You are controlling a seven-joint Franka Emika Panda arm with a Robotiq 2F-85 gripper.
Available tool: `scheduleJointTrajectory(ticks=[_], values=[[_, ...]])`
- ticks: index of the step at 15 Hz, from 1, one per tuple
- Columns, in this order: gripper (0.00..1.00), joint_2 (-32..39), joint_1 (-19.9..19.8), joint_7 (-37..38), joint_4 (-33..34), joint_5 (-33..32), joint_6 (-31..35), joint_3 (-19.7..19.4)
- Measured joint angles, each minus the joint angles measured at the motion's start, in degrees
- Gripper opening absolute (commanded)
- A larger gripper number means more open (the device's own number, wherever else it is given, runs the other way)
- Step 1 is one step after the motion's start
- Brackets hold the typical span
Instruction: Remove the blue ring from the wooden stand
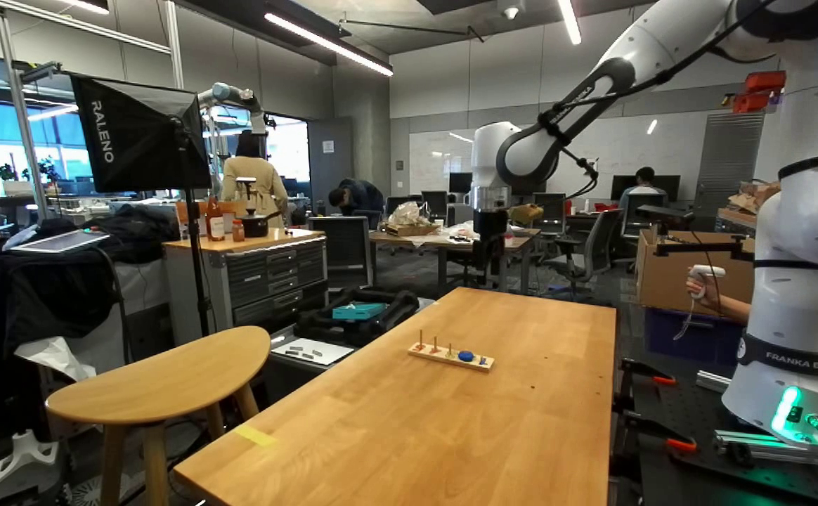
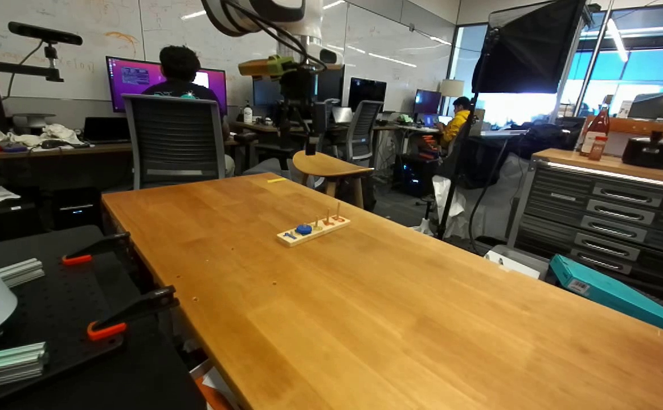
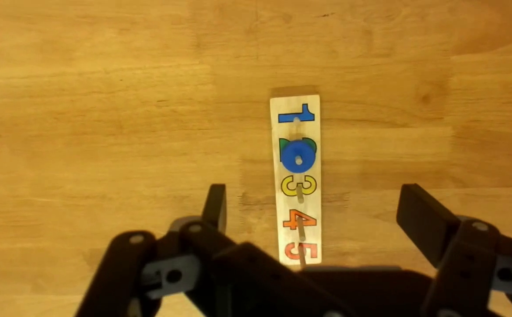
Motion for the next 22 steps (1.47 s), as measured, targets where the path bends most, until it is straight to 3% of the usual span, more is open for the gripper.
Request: scheduleJointTrajectory(ticks=[5, 10, 17, 22], values=[[1.0, 13.5, -0.3, 0.0, 9.5, -0.1, 0.0, -1.6], [1.0, 22.7, -0.1, 0.0, 13.3, -0.1, 0.0, -2.3], [1.0, 27.4, 1.6, 0.0, 13.0, -0.2, 0.4, -2.2], [1.0, 27.9, 3.0, 0.0, 12.6, -0.2, 4.9, -1.6]])
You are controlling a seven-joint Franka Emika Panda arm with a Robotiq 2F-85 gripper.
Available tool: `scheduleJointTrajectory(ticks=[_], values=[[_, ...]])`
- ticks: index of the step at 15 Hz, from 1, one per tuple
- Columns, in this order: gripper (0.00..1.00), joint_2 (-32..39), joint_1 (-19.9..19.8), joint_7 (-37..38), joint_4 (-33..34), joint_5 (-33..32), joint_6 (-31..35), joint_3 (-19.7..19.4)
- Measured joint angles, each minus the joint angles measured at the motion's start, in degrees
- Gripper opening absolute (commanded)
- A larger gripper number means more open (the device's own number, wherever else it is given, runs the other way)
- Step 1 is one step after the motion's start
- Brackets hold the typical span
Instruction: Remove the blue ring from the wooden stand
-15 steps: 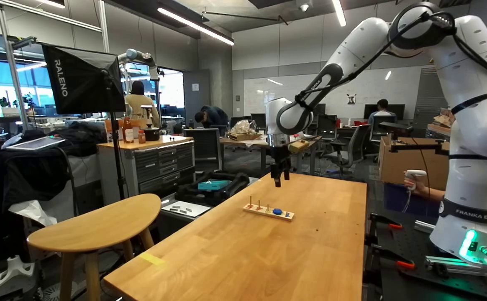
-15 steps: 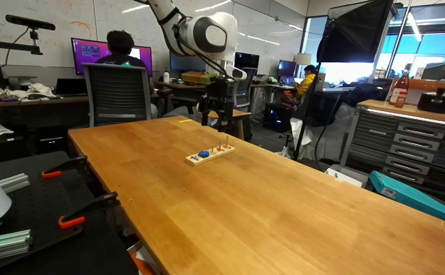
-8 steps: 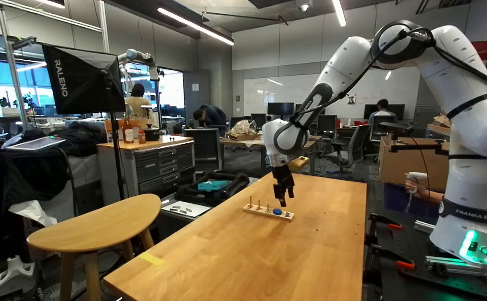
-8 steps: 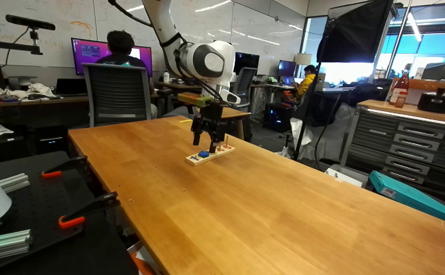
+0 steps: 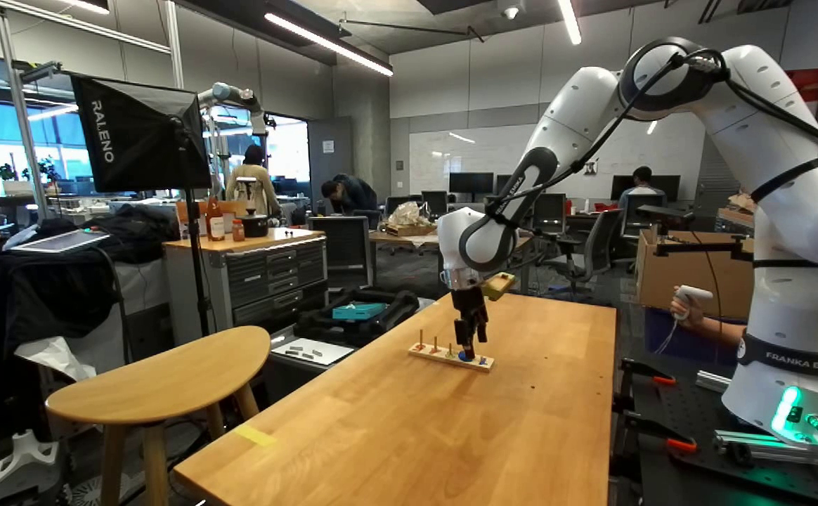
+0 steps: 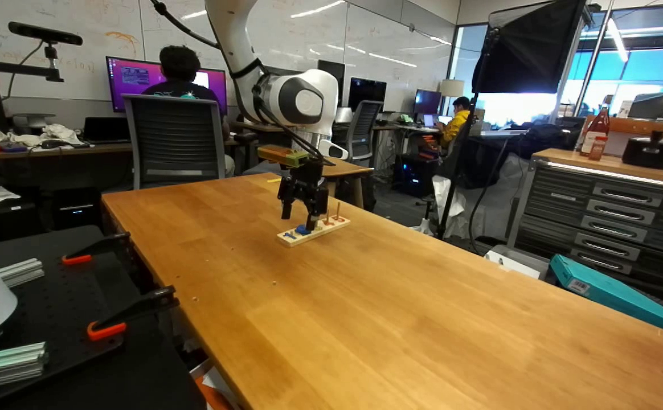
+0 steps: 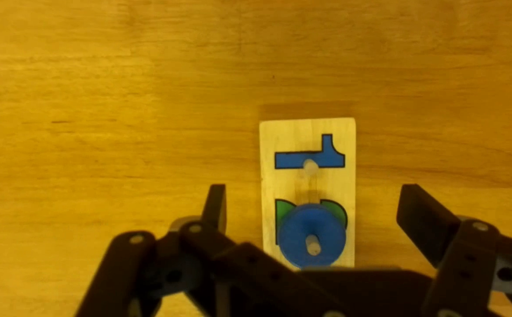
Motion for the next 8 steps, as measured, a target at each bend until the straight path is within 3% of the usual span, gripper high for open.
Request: scheduleJointTrajectory(ticks=[3, 4, 5, 8], values=[[1.0, 0.6, 0.8, 0.0, 0.0, 0.0, 2.8, 0.1], [0.94, 0.8, 0.9, 0.0, 0.0, 0.0, 3.5, 0.1], [0.75, 1.0, 1.0, 0.0, 0.0, 0.0, 4.2, 0.1], [0.51, 1.8, 1.0, 0.0, 0.1, 0.0, 5.9, 0.1]])
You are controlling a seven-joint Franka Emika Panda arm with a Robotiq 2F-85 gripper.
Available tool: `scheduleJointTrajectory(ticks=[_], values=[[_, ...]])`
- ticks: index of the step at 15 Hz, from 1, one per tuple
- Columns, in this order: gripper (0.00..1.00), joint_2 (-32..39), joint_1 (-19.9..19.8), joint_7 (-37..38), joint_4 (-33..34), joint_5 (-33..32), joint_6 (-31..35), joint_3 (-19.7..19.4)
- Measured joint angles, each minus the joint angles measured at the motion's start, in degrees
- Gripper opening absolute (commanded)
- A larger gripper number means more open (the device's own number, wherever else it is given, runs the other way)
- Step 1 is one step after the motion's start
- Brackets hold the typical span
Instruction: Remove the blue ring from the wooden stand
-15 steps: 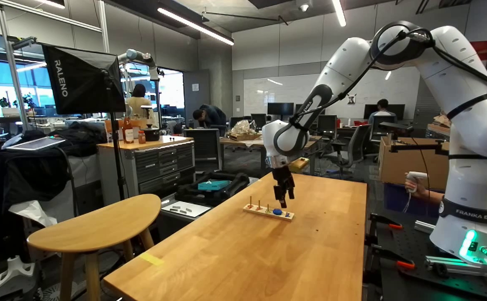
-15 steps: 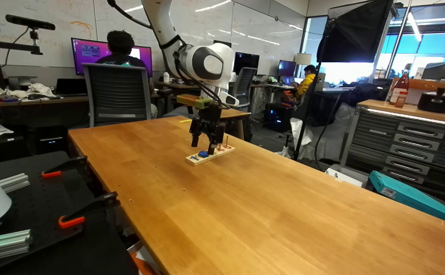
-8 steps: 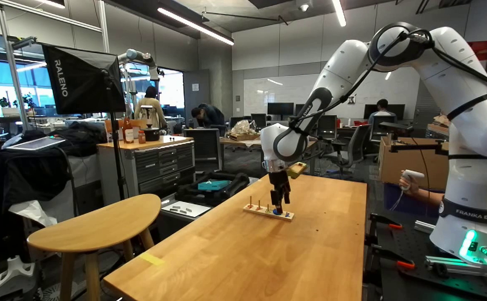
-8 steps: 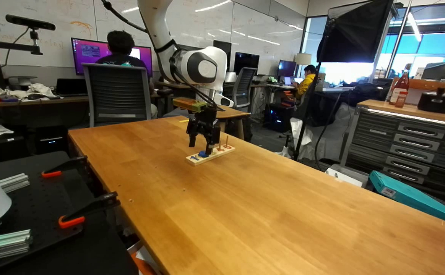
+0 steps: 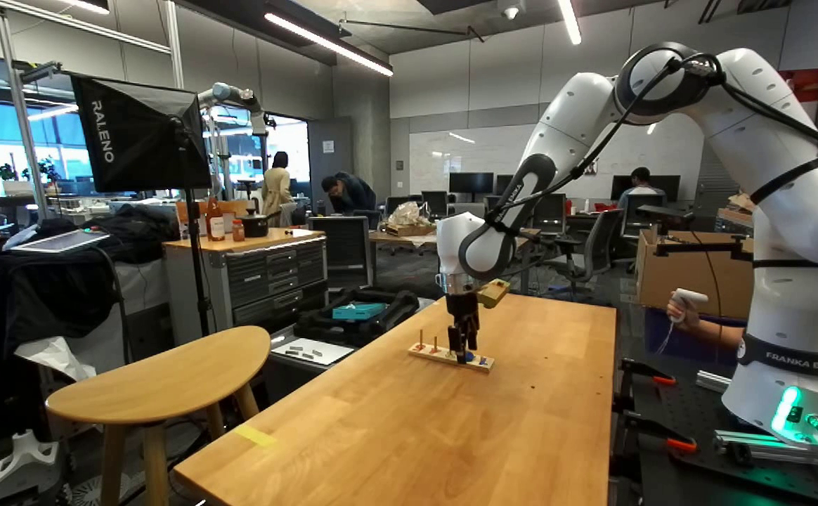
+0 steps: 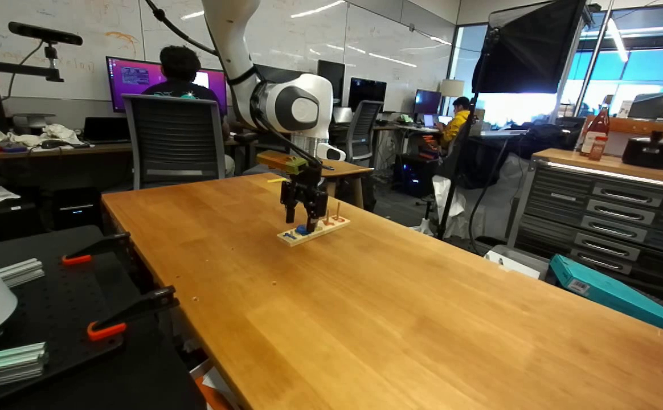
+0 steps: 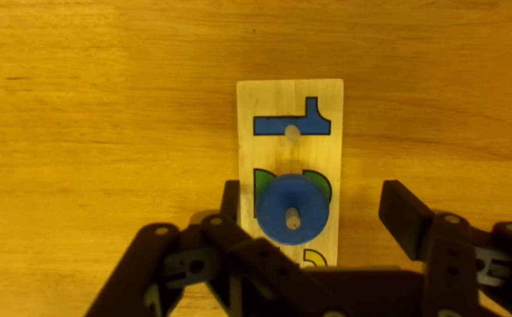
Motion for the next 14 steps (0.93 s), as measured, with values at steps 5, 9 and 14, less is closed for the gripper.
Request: scheduleJointTrajectory(ticks=[5, 9, 14], values=[[0.25, 0.4, 0.0, 0.0, 0.3, 0.0, 0.7, -0.1], [0.19, 0.4, -0.1, 0.0, 0.7, 0.0, 0.7, -0.2], [0.19, 0.3, -0.1, 0.0, 0.8, 0.0, 0.6, -0.2]])
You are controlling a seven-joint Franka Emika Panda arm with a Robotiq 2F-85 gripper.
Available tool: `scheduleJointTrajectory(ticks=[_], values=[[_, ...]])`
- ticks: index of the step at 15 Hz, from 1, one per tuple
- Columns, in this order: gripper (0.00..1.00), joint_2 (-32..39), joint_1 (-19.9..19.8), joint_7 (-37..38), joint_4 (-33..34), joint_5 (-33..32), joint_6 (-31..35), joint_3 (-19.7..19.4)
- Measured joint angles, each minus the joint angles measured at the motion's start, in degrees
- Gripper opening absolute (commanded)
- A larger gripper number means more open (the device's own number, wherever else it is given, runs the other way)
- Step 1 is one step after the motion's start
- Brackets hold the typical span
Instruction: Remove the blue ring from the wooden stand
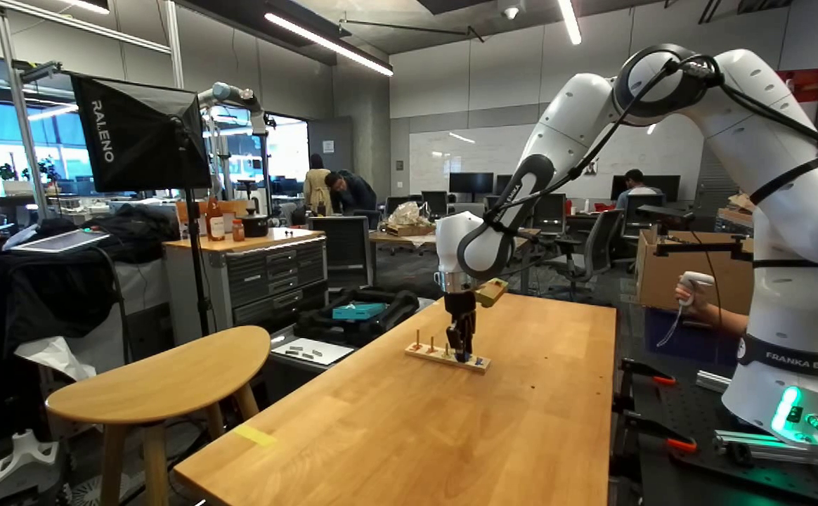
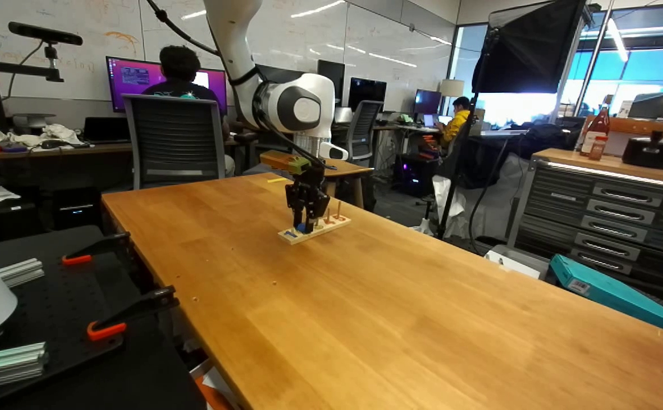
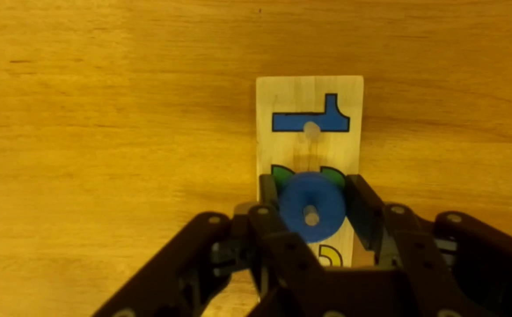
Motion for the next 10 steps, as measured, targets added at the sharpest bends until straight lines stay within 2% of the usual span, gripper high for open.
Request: scheduleJointTrajectory(ticks=[10], values=[[0.19, -4.9, 1.3, 0.4, 0.5, 0.3, -5.2, 2.7]])
